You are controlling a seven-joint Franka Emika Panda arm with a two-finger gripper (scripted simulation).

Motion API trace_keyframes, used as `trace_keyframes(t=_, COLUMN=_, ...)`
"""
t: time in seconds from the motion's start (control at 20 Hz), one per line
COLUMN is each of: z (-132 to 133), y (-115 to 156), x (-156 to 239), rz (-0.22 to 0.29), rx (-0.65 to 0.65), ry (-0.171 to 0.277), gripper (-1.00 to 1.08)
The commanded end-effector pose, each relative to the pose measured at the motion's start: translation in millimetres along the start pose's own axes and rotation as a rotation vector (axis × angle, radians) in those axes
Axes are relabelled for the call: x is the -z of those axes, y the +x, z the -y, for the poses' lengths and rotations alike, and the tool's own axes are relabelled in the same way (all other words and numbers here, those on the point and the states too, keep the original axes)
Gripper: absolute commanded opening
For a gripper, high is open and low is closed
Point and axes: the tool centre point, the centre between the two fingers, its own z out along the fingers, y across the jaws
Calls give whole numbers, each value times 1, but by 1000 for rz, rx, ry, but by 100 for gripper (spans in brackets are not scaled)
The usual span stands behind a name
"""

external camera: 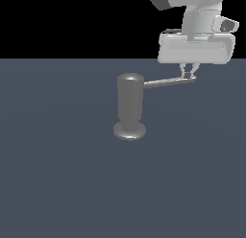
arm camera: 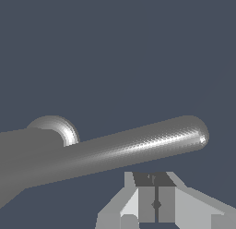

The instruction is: Turn on the faucet by rotating a designated handle.

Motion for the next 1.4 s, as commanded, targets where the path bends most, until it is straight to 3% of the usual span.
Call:
trace_keyframes(t=0.0, z=2, y=8, x=-8, rz=7, rx=0, ry=0, gripper=-100)
trace_keyframes(t=1.35, z=1, y=75, x=-17, rz=21, rx=-18, ry=-2, gripper=-100)
